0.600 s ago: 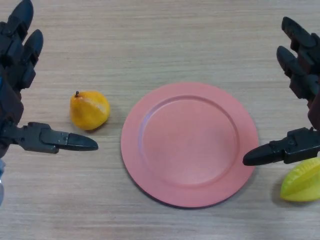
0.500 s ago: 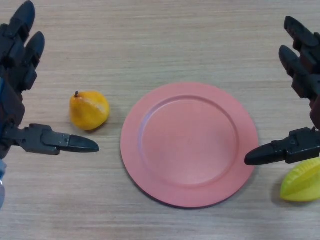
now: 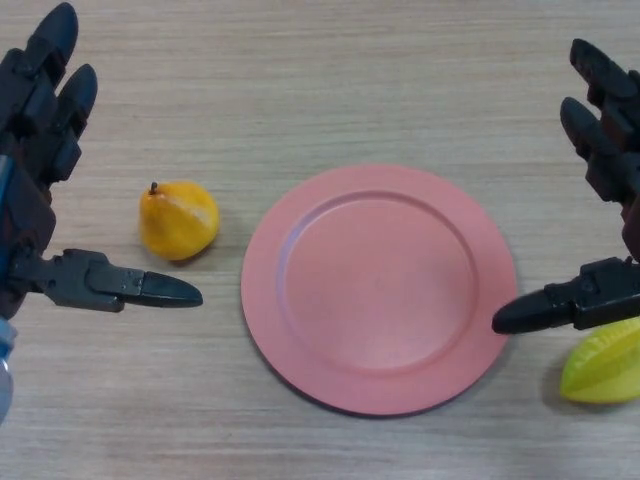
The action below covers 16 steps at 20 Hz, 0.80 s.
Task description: Pick up the yellow starfruit and place it on the plate
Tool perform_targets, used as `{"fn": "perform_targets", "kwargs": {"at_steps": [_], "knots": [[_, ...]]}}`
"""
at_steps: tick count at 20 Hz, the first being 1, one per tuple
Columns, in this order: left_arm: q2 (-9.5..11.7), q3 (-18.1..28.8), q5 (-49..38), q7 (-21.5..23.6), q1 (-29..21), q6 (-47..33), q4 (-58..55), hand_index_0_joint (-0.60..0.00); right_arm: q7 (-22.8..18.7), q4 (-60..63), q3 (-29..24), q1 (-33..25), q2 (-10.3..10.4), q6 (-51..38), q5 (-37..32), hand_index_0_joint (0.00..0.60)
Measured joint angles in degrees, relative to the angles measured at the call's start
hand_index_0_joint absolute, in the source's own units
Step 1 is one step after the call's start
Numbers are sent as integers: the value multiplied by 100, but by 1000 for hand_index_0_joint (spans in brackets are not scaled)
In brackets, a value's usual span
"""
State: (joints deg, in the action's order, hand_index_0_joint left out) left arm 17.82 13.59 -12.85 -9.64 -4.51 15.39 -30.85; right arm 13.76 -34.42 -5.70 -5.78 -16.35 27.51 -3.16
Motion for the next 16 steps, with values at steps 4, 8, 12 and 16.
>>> {"fn": "perform_targets", "kwargs": {"at_steps": [4,8,12,16], "knots": [[4,22,-7,-1,16,82,0,0,1117,758,-228,421,-104,-1371,799,0],[9,100,-191,-1,20,111,-2,0,1390,1770,-934,530,-338,-2535,1245,0],[9,100,-185,-1,25,113,-5,0,1454,2921,-1125,512,-546,-3442,1249,0],[9,102,-170,-2,31,113,-9,0,1389,4164,-1114,379,-714,-4227,1673,0]]}}
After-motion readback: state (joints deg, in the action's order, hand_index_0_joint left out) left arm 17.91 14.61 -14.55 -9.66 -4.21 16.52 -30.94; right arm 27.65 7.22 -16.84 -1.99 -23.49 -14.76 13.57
